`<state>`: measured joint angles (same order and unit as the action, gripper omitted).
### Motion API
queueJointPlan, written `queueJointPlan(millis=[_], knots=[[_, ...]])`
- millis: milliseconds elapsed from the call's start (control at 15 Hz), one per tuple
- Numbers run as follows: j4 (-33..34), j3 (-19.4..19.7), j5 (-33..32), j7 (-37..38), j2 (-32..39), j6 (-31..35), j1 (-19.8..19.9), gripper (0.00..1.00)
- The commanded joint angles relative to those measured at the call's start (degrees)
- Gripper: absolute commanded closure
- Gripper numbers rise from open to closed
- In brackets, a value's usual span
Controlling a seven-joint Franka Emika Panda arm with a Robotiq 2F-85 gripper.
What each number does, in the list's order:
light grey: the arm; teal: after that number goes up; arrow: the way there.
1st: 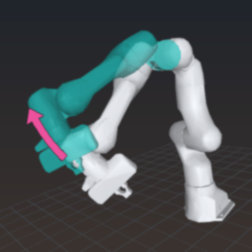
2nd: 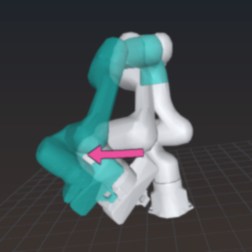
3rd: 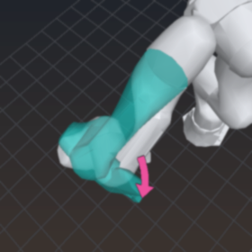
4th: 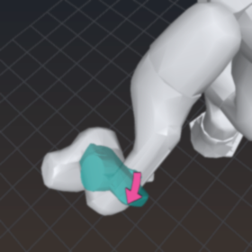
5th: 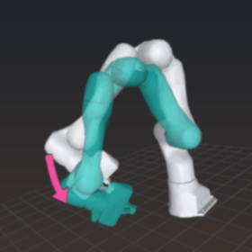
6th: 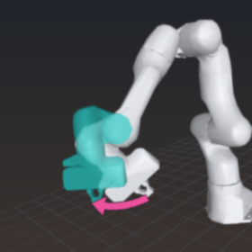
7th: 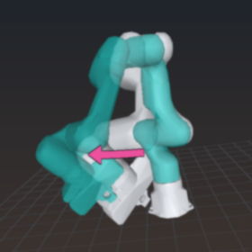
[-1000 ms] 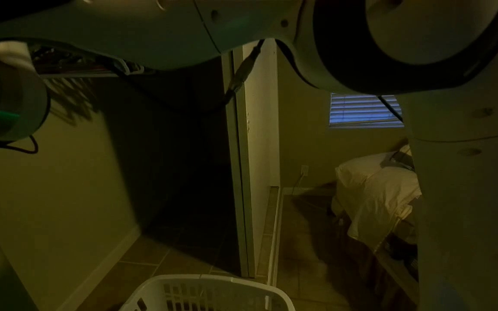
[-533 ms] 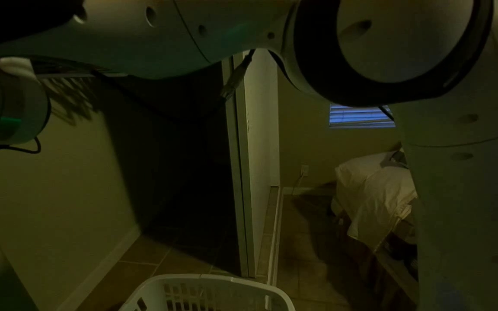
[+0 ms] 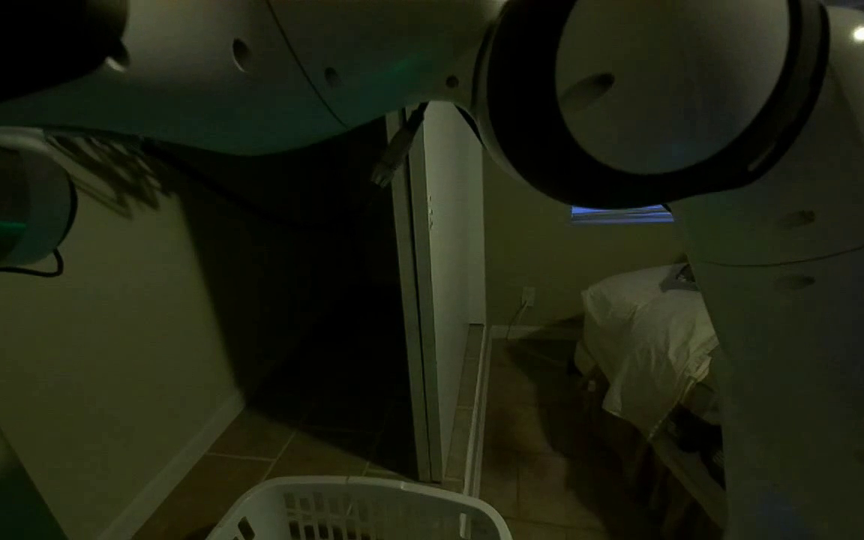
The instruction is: Move the cup backward
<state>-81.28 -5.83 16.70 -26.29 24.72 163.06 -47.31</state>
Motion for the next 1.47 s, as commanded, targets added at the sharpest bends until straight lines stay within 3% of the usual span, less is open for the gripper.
queueJointPlan(millis=[0,67,133,200,467,867,1200,1400], knots=[[3.7,1.0,-1.4,1.0,2.2,-1.4,-1.0,0.81],[4.0,1.3,-1.7,1.1,2.3,-1.8,-1.2,0.81],[4.2,1.1,-1.5,0.9,2.4,-2.1,-1.1,0.31],[4.3,1.2,-1.4,1.0,2.4,-2.2,-1.2,0.3],[3.1,1.7,-1.6,1.8,0.8,-4.3,-1.6,0.02],[-2.6,4.8,-4.0,3.9,-4.7,-5.8,-3.8,0.0],[-8.1,9.3,-9.0,12.0,-10.4,-8.7,-7.1,0.0],[-11.4,9.9,-10.9,14.6,-14.0,-11.7,-8.0,0.0]])
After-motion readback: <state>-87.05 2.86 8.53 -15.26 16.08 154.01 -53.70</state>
